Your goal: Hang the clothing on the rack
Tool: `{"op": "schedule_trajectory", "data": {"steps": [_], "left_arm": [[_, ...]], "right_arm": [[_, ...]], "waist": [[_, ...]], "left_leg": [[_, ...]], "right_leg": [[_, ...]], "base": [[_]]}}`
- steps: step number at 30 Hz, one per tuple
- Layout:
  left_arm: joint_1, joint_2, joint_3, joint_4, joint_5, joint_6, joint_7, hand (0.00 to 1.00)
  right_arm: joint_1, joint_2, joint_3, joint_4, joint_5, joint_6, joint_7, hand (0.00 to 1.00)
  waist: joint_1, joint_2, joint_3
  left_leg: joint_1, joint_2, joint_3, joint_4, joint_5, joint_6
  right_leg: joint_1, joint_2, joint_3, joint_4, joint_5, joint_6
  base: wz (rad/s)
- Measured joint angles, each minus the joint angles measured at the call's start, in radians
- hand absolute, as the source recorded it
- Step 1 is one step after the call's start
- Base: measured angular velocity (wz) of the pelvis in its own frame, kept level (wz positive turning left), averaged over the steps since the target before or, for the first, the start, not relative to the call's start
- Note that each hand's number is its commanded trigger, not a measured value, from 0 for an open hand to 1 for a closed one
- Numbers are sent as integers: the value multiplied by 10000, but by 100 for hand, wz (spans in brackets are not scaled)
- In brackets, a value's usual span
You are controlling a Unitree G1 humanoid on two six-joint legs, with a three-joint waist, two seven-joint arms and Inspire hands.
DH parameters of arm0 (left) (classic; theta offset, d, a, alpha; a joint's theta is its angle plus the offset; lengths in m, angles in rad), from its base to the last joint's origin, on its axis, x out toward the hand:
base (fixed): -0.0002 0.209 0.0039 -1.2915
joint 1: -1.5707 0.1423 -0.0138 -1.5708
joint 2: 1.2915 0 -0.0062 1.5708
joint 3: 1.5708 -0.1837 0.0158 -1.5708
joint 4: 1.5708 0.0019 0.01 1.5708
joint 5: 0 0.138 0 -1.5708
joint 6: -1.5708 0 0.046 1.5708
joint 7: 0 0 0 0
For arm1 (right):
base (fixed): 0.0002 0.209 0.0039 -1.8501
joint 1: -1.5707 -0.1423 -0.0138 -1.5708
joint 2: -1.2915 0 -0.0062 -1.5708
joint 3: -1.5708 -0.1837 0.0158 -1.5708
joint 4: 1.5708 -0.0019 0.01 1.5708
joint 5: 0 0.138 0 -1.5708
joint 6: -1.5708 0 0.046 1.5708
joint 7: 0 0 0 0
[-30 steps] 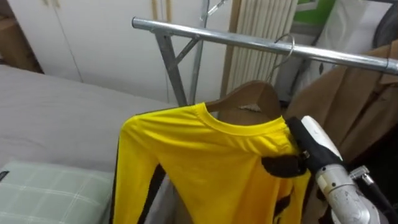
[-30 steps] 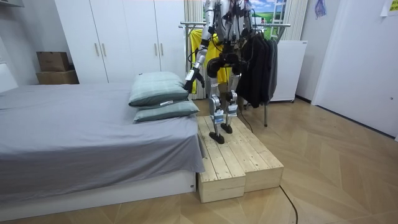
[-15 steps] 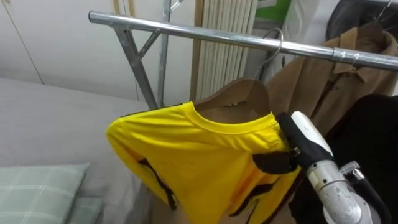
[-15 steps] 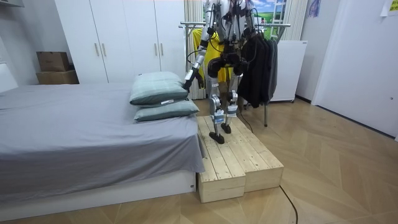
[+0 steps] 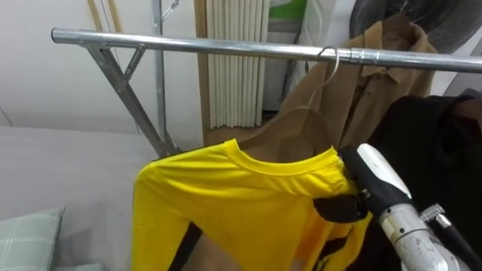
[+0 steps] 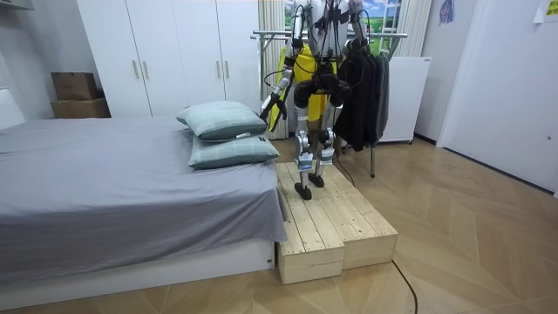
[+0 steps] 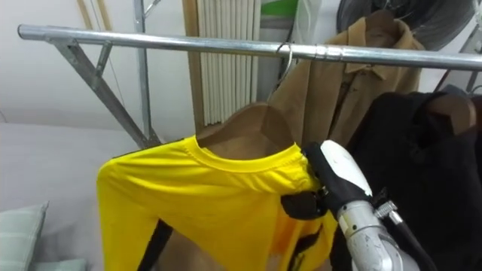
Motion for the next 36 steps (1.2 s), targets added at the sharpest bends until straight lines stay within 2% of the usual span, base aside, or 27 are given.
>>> {"op": "schedule_trajectory", "data": {"steps": [5, 10, 15, 25, 32, 36], "left_arm": [[11, 33, 165, 50, -5, -137, -209, 0], [49, 109, 480, 48, -5, -179, -302, 0], [72, 125, 505, 48, -3, -212, -302, 0], [123, 136, 605, 47, 19, -212, -363, 0], [230, 157, 606, 44, 39, -246, -510, 0], [266, 187, 711, 44, 119, -249, -578, 0]], "right_arm": [[-7, -171, -194, -10, 399, -1, 118, 100], [-9, -300, -199, -9, 826, -1, 126, 100], [-7, -303, -208, 56, 823, 0, 242, 100], [-7, -342, -305, 235, 818, 140, 502, 100], [-7, -378, -309, 237, 840, 173, 567, 100], [-9, -598, -318, 666, 1325, 171, 660, 100]], "waist": [[9, -43, 5], [-65, -300, 65], [-158, -381, 64], [-224, -416, 59], [-223, -414, 59], [-204, -412, 62]], "left_leg": [[95, -29, -3, -76, 2, 2], [132, -83, -9, -111, 8, 8], [150, -97, -38, -106, 23, 40], [213, -63, -11, -92, 2, 114], [323, -43, -13, -171, 3, 116], [541, -24, -113, -201, 2, 116]], "right_leg": [[54, 8, 86, -18, -1, -6], [83, 128, 479, -50, 20, 26], [127, 146, 573, -73, 51, 70], [246, 167, 639, -401, 87, 221], [308, 180, 634, -397, -56, 153], [552, 176, 553, -417, -156, 182]], "base": [[-2], [-10], [1], [0], [0], [9]]}}
